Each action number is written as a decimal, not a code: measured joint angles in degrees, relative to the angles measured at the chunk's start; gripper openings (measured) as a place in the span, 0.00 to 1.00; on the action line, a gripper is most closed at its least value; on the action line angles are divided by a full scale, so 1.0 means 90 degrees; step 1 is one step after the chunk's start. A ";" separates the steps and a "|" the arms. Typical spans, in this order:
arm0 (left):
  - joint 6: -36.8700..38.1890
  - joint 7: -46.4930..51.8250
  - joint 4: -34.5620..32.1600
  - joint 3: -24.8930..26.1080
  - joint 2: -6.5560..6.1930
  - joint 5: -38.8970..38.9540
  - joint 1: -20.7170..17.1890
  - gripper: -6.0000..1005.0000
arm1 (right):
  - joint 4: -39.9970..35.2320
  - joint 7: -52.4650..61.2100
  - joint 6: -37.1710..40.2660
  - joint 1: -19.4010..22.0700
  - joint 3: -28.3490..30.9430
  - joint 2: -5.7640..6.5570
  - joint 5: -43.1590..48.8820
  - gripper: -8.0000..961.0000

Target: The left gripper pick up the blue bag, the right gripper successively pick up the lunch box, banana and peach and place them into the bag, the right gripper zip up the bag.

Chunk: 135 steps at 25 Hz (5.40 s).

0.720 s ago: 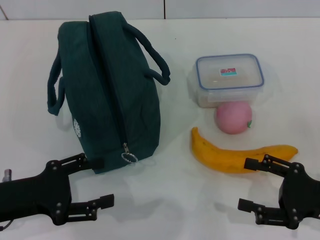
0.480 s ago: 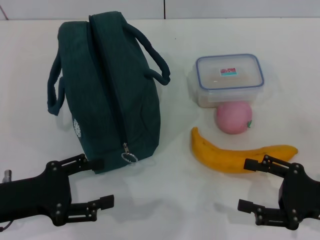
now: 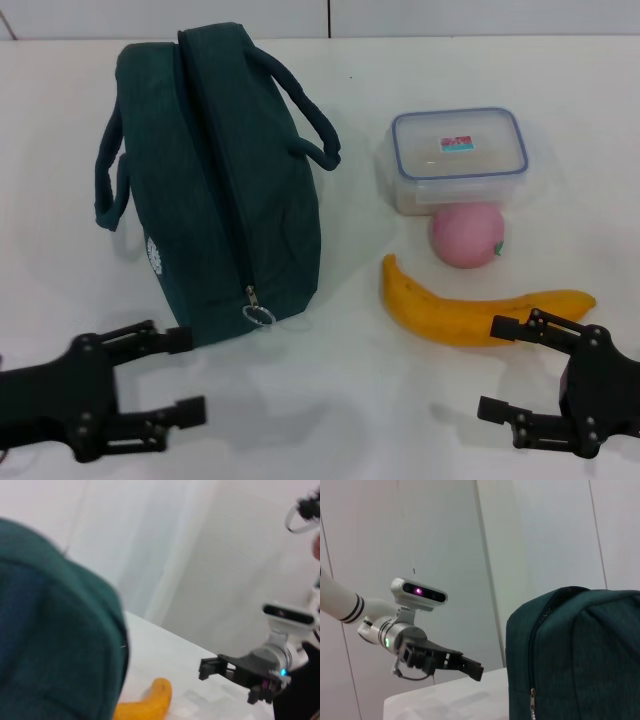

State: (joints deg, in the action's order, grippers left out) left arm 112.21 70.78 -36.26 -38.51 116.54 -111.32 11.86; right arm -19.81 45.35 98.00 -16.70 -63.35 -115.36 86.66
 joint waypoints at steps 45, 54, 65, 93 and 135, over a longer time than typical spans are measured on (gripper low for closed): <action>-0.1117 0.8999 -0.1567 0.0445 -0.0997 -0.1421 0.2814 0.81 | 0.0003 0.0069 -0.0344 0.0018 0.0018 0.0025 -0.0167 0.86; -0.1217 0.8274 -0.1541 0.0392 -0.0980 -0.1465 0.2824 0.81 | 0.0003 0.0069 -0.0370 0.0020 0.0086 0.0025 -0.0167 0.86; -0.1367 0.8259 -0.1450 0.0392 -0.0976 -0.1199 0.2759 0.33 | 0.0003 0.0069 -0.0374 0.0019 0.0096 0.0025 -0.0166 0.86; -0.1224 0.8376 -0.1131 0.0359 -0.0977 -0.0479 0.2769 0.04 | 0.1422 0.3903 -0.1067 -0.0031 0.2050 0.0034 -0.1855 0.86; -0.1239 0.7795 -0.1128 0.0344 -0.0826 -0.0446 0.2853 0.04 | 0.2392 0.6091 -0.3965 -0.2373 0.2098 -0.0092 -0.2320 0.86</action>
State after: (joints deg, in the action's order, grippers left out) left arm 101.06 140.93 -46.41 -35.42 109.10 -115.34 37.53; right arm 1.72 100.17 62.31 -38.05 -44.47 -116.19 65.78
